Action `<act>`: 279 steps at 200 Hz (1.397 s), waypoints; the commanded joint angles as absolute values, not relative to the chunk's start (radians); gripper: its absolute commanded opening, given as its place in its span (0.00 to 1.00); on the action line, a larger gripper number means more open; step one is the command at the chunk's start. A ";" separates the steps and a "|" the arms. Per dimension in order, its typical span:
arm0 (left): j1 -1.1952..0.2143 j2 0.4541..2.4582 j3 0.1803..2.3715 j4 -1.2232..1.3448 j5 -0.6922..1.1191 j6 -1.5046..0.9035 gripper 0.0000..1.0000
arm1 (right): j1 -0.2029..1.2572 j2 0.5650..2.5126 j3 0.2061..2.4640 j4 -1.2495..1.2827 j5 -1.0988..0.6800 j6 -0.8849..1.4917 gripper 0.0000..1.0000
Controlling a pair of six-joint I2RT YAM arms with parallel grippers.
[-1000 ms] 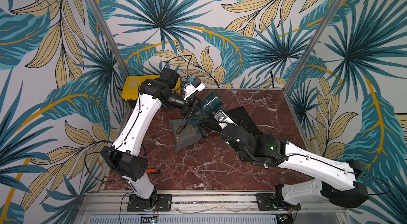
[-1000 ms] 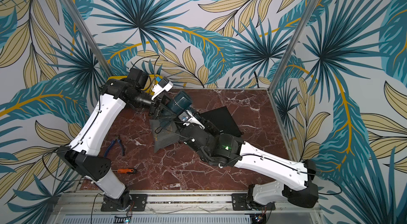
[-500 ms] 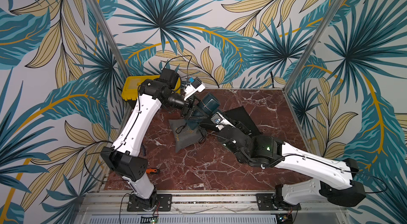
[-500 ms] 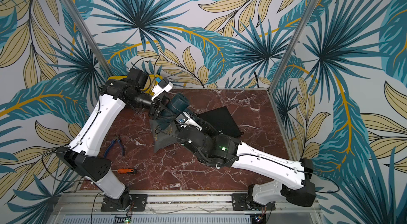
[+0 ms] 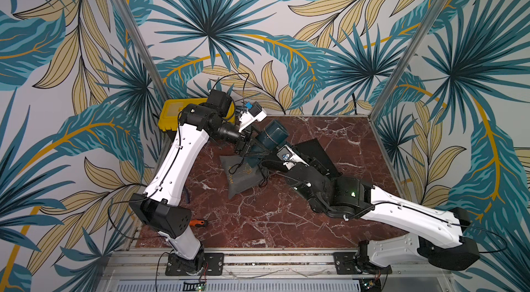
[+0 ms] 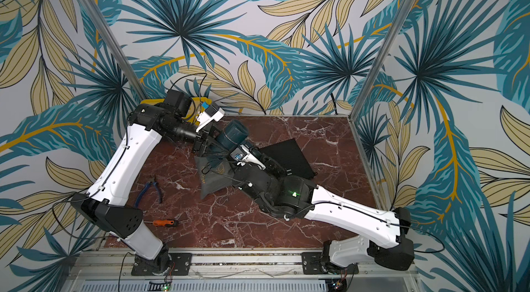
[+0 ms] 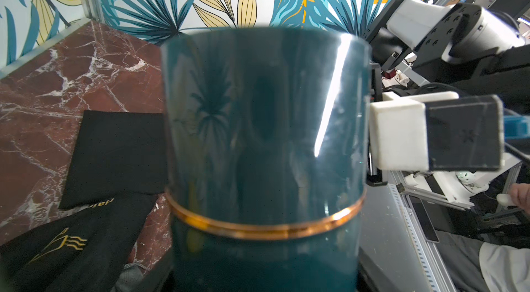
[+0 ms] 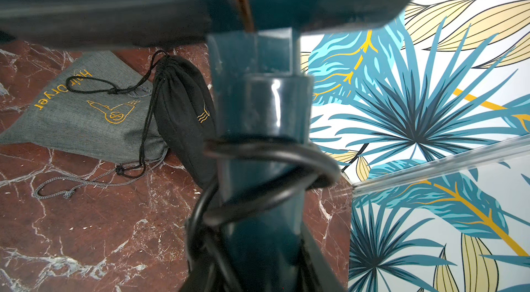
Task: Pack away hair dryers
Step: Pick up the hair dryer from the center of the board.
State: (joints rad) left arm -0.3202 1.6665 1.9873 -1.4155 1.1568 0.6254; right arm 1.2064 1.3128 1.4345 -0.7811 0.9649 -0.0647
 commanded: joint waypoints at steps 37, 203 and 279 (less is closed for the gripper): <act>-0.344 1.667 1.973 -1.492 1.194 0.702 0.69 | 1.212 1.294 1.447 -0.670 1.002 -0.079 0.00; -0.359 1.706 2.041 -1.534 1.191 0.696 0.07 | 1.214 1.303 1.428 -0.663 1.003 -0.084 0.00; -0.344 1.746 2.061 -1.538 1.366 0.618 0.00 | 1.213 1.285 1.414 -0.553 0.743 0.139 0.00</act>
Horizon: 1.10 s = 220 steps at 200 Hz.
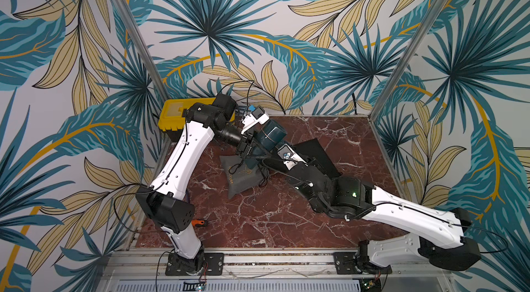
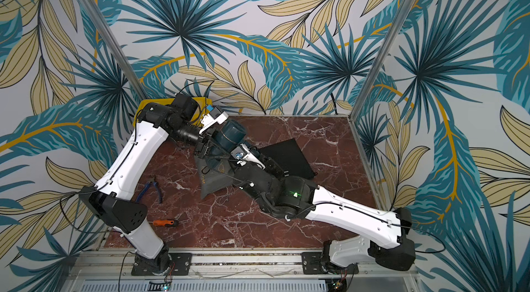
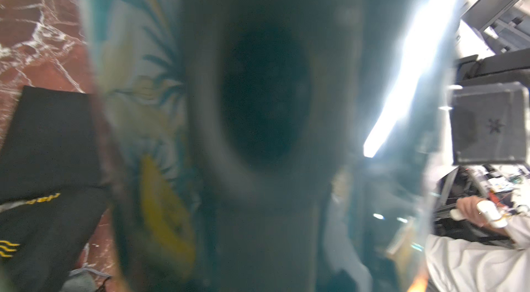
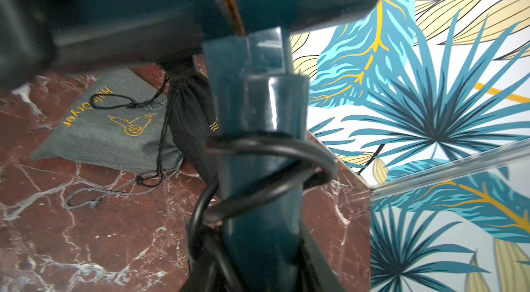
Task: Pack away hair dryers
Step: Pick up the hair dryer from the center of the board.
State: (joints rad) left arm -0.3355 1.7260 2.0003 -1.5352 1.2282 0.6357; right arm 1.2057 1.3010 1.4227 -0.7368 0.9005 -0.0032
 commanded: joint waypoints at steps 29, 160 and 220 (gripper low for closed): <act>-0.347 1.765 2.076 -1.539 1.369 0.612 0.00 | 1.214 1.332 1.462 -0.536 0.589 0.208 0.00; -0.407 1.792 2.032 -1.539 1.317 0.652 0.00 | 1.216 1.330 1.463 -0.243 0.065 0.427 0.00; -0.421 1.736 2.027 -1.534 1.233 0.672 0.00 | 1.215 1.221 1.483 -0.552 0.348 0.373 0.41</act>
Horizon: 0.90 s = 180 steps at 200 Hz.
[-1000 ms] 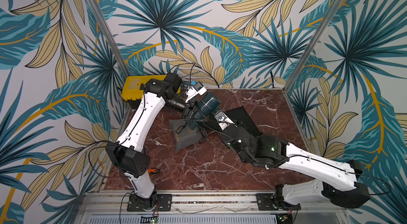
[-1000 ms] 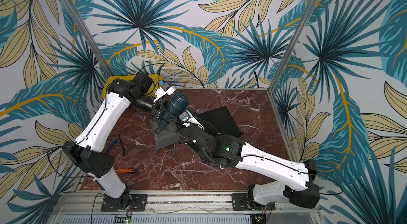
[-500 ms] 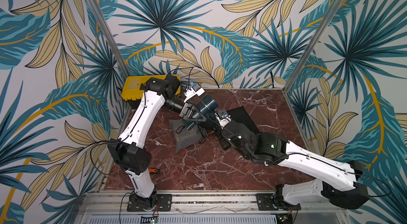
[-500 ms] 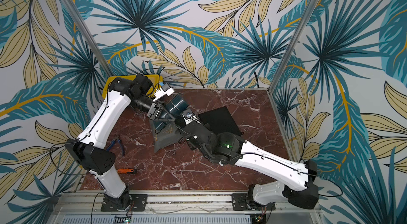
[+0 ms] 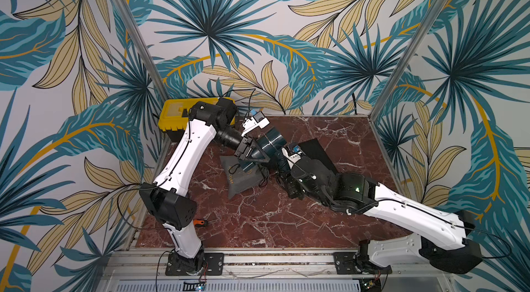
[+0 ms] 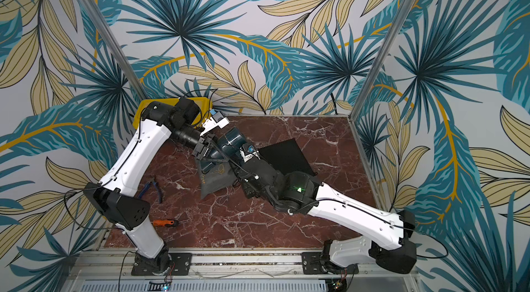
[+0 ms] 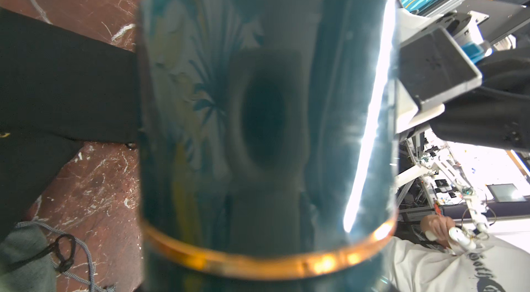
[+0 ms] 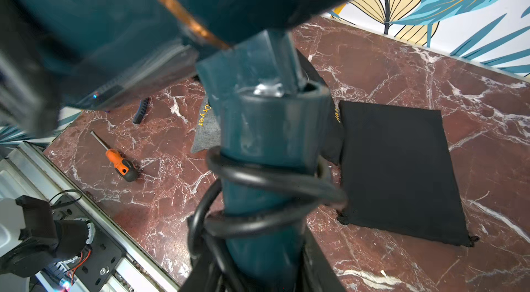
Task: Pack away hair dryers
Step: Pick up the hair dryer from the center of the board, then fold the hair dryer.
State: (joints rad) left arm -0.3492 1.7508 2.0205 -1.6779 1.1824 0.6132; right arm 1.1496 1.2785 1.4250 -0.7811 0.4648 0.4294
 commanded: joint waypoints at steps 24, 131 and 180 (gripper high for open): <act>-0.418 1.725 2.015 -1.534 1.236 0.658 0.00 | 1.204 1.130 1.476 -0.674 0.345 0.383 0.61; -0.426 1.758 2.082 -1.532 1.458 0.558 0.00 | 1.106 0.888 1.352 -0.810 0.182 0.443 0.72; -0.444 1.725 2.071 -1.529 1.480 0.557 0.00 | 0.990 0.950 1.353 -0.799 0.053 0.436 0.72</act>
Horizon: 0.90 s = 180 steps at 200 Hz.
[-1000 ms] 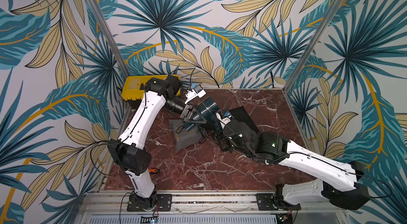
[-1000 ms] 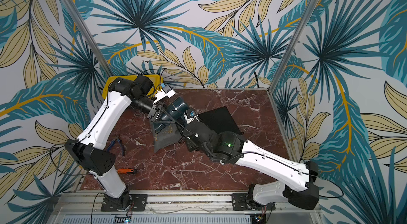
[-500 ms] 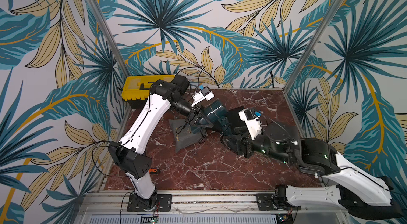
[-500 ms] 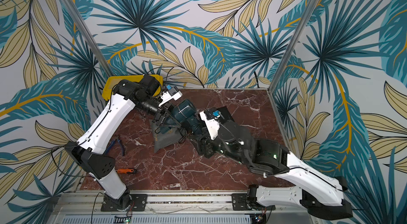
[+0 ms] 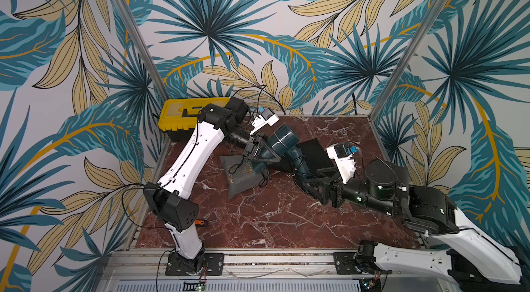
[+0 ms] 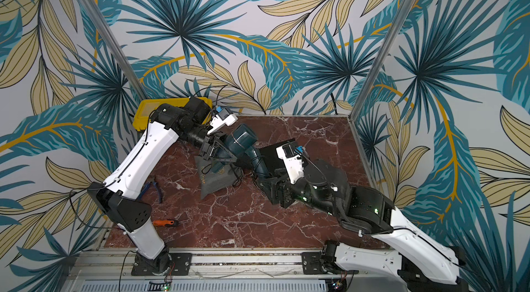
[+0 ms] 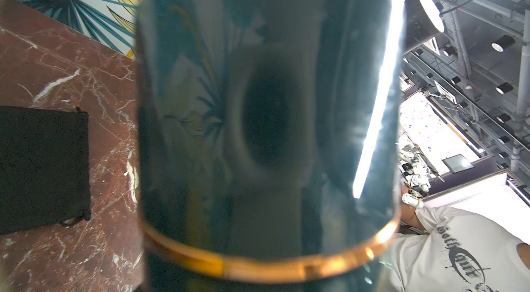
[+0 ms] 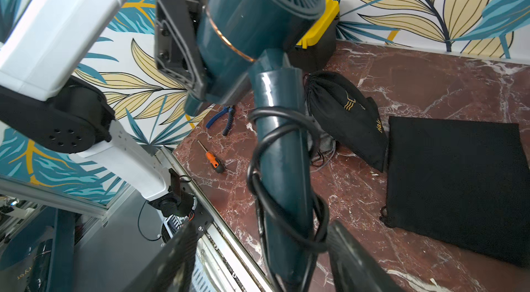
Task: Pack away hair dryers
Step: Fold the hair dryer.
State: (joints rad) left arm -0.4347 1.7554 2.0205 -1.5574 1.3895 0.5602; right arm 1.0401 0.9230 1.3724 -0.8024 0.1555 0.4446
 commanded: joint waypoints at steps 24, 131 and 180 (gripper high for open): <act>-0.448 1.706 2.054 -1.531 1.488 0.559 0.00 | 0.949 0.976 1.360 -0.797 0.010 0.426 0.68; -0.462 1.683 2.044 -1.533 1.489 0.573 0.00 | 0.913 1.019 1.293 -0.667 -0.199 0.458 0.14; -0.485 1.697 2.028 -1.535 1.462 0.601 0.00 | 0.913 1.029 1.218 -0.387 -0.259 0.523 0.00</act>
